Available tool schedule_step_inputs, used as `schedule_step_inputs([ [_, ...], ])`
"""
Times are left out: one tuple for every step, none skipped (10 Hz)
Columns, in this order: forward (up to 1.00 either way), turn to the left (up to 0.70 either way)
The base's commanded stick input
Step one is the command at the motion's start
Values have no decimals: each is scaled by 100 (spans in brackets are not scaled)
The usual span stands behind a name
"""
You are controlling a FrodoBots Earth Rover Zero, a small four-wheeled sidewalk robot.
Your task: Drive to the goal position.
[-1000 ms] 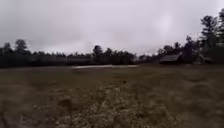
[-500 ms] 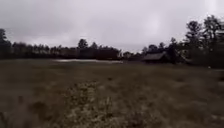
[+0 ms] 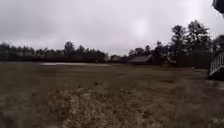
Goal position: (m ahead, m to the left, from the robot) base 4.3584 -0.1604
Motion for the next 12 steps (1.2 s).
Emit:
schedule_step_inputs([
  [70,-35],
  [70,-35],
  [70,-35],
  [70,-35],
  [70,-35],
  [70,-35],
  [70,-35],
  [70,-31],
  [70,-9],
  [70,0],
  [70,0],
  [70,0],
])
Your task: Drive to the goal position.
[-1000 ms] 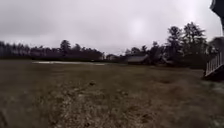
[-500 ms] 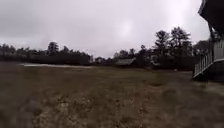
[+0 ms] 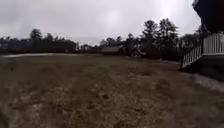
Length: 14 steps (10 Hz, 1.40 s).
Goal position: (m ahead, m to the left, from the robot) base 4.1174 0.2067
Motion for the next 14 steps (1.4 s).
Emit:
schedule_step_inputs([
  [70,0],
  [70,0],
  [70,0],
  [70,0],
  [70,0],
  [70,0],
  [70,0],
  [70,0],
  [70,0],
  [70,0],
  [70,0],
  [70,0],
  [70,0],
  [70,0],
])
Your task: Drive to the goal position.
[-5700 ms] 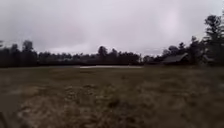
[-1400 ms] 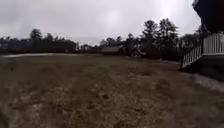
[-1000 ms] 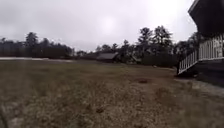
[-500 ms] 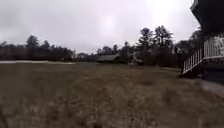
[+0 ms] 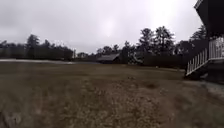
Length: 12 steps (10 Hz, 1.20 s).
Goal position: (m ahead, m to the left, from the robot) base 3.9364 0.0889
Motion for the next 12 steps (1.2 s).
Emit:
schedule_step_inputs([
  [70,0],
  [70,0],
  [70,0],
  [70,0],
  [70,0],
  [70,0],
  [70,0],
  [70,0],
  [70,0],
  [70,0],
  [70,0],
  [70,0],
])
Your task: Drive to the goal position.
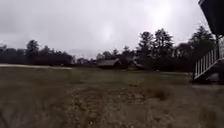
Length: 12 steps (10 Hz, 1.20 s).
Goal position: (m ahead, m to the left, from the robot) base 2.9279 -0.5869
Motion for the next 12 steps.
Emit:
schedule_step_inputs([
  [70,0],
  [70,0],
  [70,0],
  [70,0],
  [70,0],
  [70,0],
  [70,0],
  [70,0],
  [70,0],
  [70,0],
  [70,0],
  [70,0],
])
